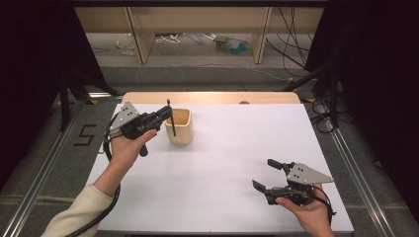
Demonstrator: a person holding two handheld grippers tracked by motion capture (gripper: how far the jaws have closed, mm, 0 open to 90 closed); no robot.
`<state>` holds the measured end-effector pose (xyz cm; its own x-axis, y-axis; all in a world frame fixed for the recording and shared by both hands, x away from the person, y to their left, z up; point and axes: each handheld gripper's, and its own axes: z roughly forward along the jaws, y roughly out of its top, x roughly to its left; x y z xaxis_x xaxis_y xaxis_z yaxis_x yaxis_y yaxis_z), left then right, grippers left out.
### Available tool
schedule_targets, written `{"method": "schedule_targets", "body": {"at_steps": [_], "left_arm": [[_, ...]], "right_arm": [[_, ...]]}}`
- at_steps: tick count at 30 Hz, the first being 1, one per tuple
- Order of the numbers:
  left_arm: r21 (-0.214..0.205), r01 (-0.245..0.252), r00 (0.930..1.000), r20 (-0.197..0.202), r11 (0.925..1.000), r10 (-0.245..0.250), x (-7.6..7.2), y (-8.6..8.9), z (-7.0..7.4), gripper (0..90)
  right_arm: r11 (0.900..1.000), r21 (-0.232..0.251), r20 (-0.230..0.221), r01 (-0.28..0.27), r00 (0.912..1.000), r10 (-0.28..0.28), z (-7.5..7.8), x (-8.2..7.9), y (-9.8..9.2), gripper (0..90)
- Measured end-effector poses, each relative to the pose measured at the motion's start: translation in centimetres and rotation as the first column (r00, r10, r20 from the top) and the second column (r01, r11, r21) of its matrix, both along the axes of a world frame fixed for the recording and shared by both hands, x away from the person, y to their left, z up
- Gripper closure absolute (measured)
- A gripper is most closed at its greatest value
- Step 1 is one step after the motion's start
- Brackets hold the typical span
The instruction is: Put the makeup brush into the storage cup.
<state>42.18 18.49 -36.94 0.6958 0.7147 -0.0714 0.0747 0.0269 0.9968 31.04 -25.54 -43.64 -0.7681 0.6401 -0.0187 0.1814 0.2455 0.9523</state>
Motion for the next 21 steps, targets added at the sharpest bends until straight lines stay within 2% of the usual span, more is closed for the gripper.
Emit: {"method": "schedule_targets", "body": {"at_steps": [1, 2, 4, 7, 9, 12, 16, 18, 20, 21], "left_arm": [[0.002, -0.001, 1.0000, 0.000, 1.0000, 0.001, 0.02, 0.01, 0.02, 84.0], [0.002, -0.003, 1.0000, 0.001, 1.0000, 0.003, 0.03, 0.00, 0.04, 84.0], [-0.006, 0.000, 1.0000, 0.004, 1.0000, 0.000, 0.13, -0.04, 0.06, 84.0], [-0.005, 0.001, 1.0000, 0.004, 1.0000, -0.001, 0.19, -0.05, 0.09, 84.0], [-0.005, 0.002, 1.0000, 0.004, 1.0000, -0.002, 0.24, -0.07, 0.07, 84.0], [-0.001, 0.000, 1.0000, 0.009, 1.0000, 0.000, 0.35, -0.07, 0.08, 84.0], [-0.004, 0.001, 1.0000, 0.006, 1.0000, -0.001, 0.45, -0.13, 0.15, 84.0], [-0.004, -0.001, 1.0000, 0.007, 1.0000, 0.001, 0.51, -0.18, 0.15, 84.0], [-0.007, -0.002, 1.0000, 0.004, 1.0000, 0.002, 0.54, -0.23, 0.17, 84.0], [-0.009, -0.002, 1.0000, 0.004, 1.0000, 0.002, 0.56, -0.24, 0.19, 84.0]], "right_arm": [[1.0000, 0.002, -0.025, 0.001, 0.9997, -0.001, 0.02, -0.14, 0.05, 16.5], [1.0000, -0.001, -0.003, 0.000, 1.0000, 0.000, 0.01, -0.02, 0.02, 16.4], [1.0000, 0.002, -0.025, 0.000, 0.9997, 0.000, 0.04, -0.16, 0.05, 16.4], [1.0000, 0.002, -0.026, 0.001, 0.9997, -0.001, 0.03, -0.15, 0.05, 16.4], [1.0000, 0.000, 0.000, 0.000, 1.0000, 0.000, 0.01, -0.01, -0.01, 16.5], [1.0000, 0.000, 0.000, 0.001, 1.0000, -0.001, 0.01, -0.01, 0.00, 16.5], [1.0000, 0.000, -0.001, 0.001, 1.0000, -0.001, 0.00, -0.01, -0.01, 16.4], [1.0000, 0.002, -0.027, 0.002, 0.9996, -0.002, 0.01, -0.14, 0.03, 16.4], [1.0000, -0.002, -0.013, -0.001, 0.9999, 0.001, 0.01, -0.05, -0.02, 16.4], [1.0000, 0.000, -0.030, -0.001, 0.9995, 0.001, 0.03, -0.14, 0.00, 16.5]]}}
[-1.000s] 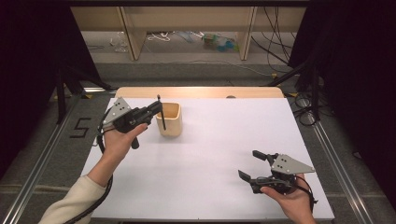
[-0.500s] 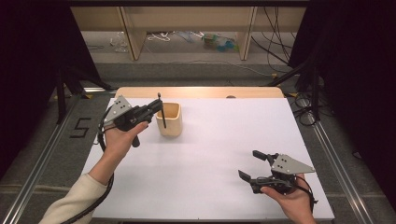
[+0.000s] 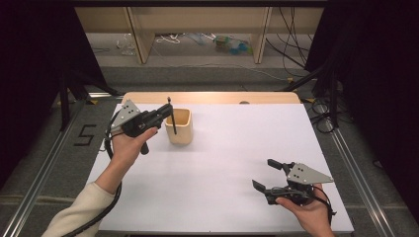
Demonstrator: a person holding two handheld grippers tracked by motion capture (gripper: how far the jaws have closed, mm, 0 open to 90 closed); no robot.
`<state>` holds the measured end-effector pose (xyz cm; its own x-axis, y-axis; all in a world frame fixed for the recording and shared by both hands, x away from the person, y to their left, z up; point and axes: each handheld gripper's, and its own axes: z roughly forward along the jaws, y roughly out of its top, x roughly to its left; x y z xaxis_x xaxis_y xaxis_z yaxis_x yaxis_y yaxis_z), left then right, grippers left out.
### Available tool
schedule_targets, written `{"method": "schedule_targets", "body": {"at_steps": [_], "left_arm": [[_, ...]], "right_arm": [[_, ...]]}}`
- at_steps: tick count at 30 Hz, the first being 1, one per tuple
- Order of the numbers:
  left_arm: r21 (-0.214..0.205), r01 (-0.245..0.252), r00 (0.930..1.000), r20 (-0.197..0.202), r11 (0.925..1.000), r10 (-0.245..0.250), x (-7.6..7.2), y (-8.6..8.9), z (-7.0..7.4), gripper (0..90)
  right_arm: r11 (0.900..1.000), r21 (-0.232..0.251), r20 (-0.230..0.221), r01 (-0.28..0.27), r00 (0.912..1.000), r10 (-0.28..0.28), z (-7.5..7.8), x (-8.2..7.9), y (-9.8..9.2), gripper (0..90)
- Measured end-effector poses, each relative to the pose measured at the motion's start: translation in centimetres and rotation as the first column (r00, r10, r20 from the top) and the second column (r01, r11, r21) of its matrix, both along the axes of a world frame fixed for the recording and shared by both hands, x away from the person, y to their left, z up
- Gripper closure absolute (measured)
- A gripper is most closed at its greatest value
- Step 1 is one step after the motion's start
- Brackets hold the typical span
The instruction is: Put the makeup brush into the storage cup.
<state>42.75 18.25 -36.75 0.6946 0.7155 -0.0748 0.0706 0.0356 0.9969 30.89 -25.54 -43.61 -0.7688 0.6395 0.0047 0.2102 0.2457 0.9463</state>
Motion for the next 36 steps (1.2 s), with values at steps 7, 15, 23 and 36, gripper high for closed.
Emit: {"method": "schedule_targets", "body": {"at_steps": [7, 15, 23, 36], "left_arm": [[0.007, 0.002, 1.0000, 0.008, 1.0000, -0.002, 0.16, -0.13, 0.15, 84.0], [0.004, -0.001, 1.0000, 0.009, 1.0000, 0.000, 0.31, -0.22, 0.26, 84.0], [0.001, -0.005, 0.9999, 0.013, 1.0000, 0.005, 0.57, -0.30, 0.37, 84.0], [0.004, -0.011, 0.9997, 0.022, 0.9999, 0.010, 0.94, -0.43, 0.98, 84.0]], "right_arm": [[1.0000, -0.001, 0.022, 0.000, 0.9998, 0.000, -0.03, 0.13, -0.06, 16.4], [1.0000, -0.001, 0.021, 0.000, 0.9998, 0.000, -0.03, 0.14, -0.07, 16.4], [1.0000, -0.001, 0.022, 0.000, 0.9998, 0.000, -0.04, 0.15, -0.07, 16.5], [0.9999, 0.012, 0.030, -0.003, 0.9995, 0.003, -0.11, 0.23, -0.04, 16.4]]}}
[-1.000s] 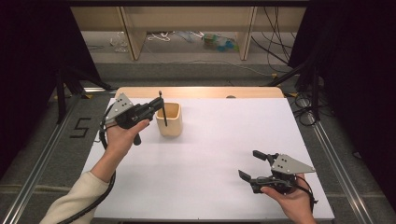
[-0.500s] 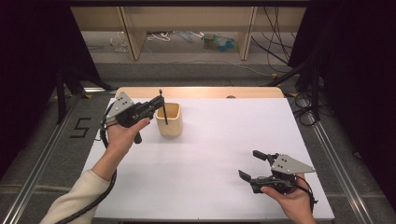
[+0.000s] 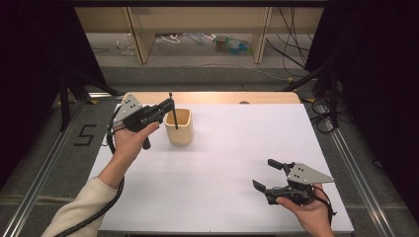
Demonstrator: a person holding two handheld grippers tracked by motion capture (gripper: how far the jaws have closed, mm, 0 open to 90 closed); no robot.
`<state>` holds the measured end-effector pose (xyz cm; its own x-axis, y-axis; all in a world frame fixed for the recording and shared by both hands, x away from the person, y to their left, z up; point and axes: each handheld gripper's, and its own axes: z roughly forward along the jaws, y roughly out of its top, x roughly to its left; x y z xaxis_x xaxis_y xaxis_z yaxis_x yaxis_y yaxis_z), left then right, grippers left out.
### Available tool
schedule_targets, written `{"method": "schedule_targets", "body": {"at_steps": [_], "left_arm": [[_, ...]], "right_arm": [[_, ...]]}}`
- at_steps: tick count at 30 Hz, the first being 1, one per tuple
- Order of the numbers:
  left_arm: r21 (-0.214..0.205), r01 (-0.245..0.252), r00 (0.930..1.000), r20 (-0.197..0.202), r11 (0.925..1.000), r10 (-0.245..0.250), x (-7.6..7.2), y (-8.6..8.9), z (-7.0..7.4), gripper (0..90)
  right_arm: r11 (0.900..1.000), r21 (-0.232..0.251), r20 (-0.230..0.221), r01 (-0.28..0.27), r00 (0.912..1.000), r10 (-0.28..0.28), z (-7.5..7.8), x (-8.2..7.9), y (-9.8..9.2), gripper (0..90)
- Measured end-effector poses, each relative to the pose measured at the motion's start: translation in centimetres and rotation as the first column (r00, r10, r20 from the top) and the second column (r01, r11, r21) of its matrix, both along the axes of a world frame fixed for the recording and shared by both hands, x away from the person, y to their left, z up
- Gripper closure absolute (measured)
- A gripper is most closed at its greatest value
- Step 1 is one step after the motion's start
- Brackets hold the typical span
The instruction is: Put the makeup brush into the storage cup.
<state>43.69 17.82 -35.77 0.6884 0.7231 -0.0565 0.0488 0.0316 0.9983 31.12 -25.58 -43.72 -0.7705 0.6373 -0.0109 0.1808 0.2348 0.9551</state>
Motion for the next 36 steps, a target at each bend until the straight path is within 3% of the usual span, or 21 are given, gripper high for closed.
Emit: {"method": "schedule_targets", "body": {"at_steps": [36], "left_arm": [[0.002, -0.028, 0.9996, 0.003, 0.9996, 0.028, 1.6, -0.2, 0.3, 84.0]], "right_arm": [[1.0000, 0.009, 0.002, 0.001, 1.0000, -0.001, 0.0, 0.0, 0.0, 16.4]]}}
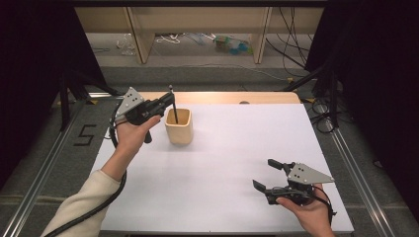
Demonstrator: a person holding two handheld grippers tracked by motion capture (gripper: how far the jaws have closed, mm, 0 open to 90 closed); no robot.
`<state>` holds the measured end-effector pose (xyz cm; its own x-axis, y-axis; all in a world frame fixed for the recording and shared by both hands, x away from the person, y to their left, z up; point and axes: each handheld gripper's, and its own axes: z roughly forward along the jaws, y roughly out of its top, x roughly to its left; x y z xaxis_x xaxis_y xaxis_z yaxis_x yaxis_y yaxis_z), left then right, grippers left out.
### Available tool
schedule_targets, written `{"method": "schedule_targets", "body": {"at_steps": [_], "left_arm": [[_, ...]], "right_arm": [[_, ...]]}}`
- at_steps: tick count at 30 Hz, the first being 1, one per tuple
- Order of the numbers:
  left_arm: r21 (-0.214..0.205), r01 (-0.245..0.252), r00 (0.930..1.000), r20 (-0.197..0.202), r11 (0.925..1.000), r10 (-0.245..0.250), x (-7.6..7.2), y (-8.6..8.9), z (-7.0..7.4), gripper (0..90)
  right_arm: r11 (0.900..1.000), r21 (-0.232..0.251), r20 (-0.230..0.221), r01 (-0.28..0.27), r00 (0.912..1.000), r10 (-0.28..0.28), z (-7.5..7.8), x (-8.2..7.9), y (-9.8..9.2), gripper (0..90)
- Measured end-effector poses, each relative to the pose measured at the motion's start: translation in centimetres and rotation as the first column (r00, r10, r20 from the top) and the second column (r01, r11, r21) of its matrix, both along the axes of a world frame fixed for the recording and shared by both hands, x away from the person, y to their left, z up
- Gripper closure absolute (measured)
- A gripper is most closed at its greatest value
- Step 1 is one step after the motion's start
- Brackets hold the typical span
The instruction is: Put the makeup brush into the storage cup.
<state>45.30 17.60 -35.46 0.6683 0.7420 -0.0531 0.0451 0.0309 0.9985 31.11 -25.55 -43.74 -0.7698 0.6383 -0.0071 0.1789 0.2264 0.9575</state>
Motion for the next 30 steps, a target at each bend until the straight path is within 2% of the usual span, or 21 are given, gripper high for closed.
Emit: {"method": "schedule_targets", "body": {"at_steps": [24, 25, 30], "left_arm": [[0.015, -0.013, 0.9999, 0.003, 0.9998, 0.012, 1.0, -0.3, 0.1, 84.0], [0.016, -0.013, 0.9999, 0.003, 0.9998, 0.013, 1.0, -0.3, 0.1, 84.0], [0.022, -0.014, 0.9999, 0.006, 0.9997, 0.014, 1.2, -0.4, 0.1, 84.0]], "right_arm": [[1.0000, 0.000, 0.001, 0.000, 1.0000, 0.000, 0.0, 0.0, 0.0, 16.4], [0.9998, -0.017, -0.009, 0.003, 1.0000, -0.003, 0.1, 0.0, -0.1, 16.4], [0.9999, -0.014, -0.009, 0.002, 1.0000, -0.002, 0.0, 0.0, -0.1, 16.4]]}}
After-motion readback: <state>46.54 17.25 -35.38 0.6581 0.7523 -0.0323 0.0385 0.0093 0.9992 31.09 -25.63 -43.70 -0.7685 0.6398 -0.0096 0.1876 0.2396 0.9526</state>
